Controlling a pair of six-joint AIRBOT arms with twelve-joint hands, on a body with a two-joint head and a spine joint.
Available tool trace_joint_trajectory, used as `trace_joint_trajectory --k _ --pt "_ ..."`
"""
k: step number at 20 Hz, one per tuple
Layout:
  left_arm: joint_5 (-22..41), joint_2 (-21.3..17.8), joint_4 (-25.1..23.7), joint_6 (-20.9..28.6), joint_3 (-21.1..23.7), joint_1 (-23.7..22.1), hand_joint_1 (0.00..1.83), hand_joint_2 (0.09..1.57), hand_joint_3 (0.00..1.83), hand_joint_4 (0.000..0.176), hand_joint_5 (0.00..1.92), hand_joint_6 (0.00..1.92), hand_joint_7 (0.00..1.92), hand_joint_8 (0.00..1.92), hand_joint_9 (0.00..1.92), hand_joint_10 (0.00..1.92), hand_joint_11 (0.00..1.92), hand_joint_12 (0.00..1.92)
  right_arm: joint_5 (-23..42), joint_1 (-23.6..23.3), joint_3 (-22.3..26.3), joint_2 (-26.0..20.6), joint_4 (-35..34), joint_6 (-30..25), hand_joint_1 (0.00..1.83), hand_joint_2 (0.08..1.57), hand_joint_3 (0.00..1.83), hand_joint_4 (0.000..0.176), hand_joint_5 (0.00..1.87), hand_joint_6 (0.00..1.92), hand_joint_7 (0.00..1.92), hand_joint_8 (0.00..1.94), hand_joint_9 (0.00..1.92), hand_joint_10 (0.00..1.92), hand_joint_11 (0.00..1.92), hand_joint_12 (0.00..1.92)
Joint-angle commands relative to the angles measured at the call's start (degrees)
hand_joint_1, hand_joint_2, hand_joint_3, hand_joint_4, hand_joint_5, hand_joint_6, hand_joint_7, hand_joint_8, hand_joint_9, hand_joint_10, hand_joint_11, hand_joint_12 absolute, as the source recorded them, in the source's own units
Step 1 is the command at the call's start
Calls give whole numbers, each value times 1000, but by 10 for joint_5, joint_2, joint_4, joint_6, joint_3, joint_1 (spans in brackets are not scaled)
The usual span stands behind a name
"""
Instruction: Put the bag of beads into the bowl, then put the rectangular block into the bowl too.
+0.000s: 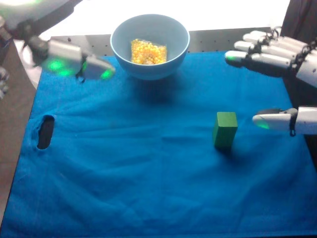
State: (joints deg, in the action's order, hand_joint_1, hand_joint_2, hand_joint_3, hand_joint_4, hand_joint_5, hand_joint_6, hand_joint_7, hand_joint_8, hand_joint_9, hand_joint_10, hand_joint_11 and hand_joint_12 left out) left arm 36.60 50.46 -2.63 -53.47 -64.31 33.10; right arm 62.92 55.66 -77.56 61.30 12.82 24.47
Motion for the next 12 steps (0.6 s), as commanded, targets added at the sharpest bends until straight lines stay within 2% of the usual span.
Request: trace_joint_trajectory --k 1,2,3,4,5,6,7,8,9,10,11,12 --pt "110 -9 8 21 7 12 823 913 6 176 54 0 76 3 86 2 0 233 68 -11 3 0 -12 -1 623 1156 0 41 128 0 60 1 26 8 90 40" --pt "139 -20 12 45 19 43 868 917 3 176 57 1 66 2 87 3 0 240 68 -17 5 5 -2 -1 599 1106 0 44 96 0 39 0 19 2 117 53" --pt "165 -27 26 52 30 72 884 922 2 172 46 3 43 5 54 10 0 123 67 -19 5 9 5 -1 582 1077 0 54 91 1 15 0 3 0 99 45" --pt "189 -33 39 52 42 101 884 922 2 172 46 3 43 5 54 10 0 123 67 -19 5 16 7 -1 582 1077 0 54 91 1 15 0 3 0 99 45" --pt "203 -34 47 52 48 113 869 915 0 175 32 0 41 6 51 11 0 100 67 -19 4 19 7 -1 556 1038 0 64 93 2 35 9 29 11 127 56" --pt "221 -37 57 52 57 132 845 883 8 174 24 0 38 1 54 2 0 184 63 -19 3 24 9 -1 514 998 0 110 139 5 88 5 74 7 167 73" --pt "237 -41 64 52 67 148 835 879 5 176 15 2 27 2 56 0 0 256 56 -19 2 27 14 -1 487 994 0 144 160 9 110 9 95 12 169 74" --pt "248 -43 68 52 73 158 821 878 4 174 13 2 34 6 62 2 0 268 50 -20 0 30 17 -1 457 1021 1 148 220 8 160 7 135 11 159 78" --pt "263 -45 75 52 81 174 835 888 5 159 17 1 38 3 48 5 0 184 42 -22 -3 34 23 -1 436 1019 0 139 291 6 196 3 169 8 148 90" --pt "275 -45 83 52 85 186 838 892 3 155 17 0 40 1 45 3 0 147 35 -24 -6 39 28 -1 431 1018 0 137 306 5 204 3 177 7 144 95" --pt "283 -45 90 52 88 196 851 884 0 143 20 1 45 2 31 0 0 137 30 -26 -8 42 31 -1 458 1036 0 150 337 6 243 6 200 1 74 228" --pt "288 -44 95 52 90 203 853 882 0 141 21 2 46 3 28 0 0 134 24 -28 -11 46 35 -1 464 1039 1 153 345 1 254 2 206 0 14 379"
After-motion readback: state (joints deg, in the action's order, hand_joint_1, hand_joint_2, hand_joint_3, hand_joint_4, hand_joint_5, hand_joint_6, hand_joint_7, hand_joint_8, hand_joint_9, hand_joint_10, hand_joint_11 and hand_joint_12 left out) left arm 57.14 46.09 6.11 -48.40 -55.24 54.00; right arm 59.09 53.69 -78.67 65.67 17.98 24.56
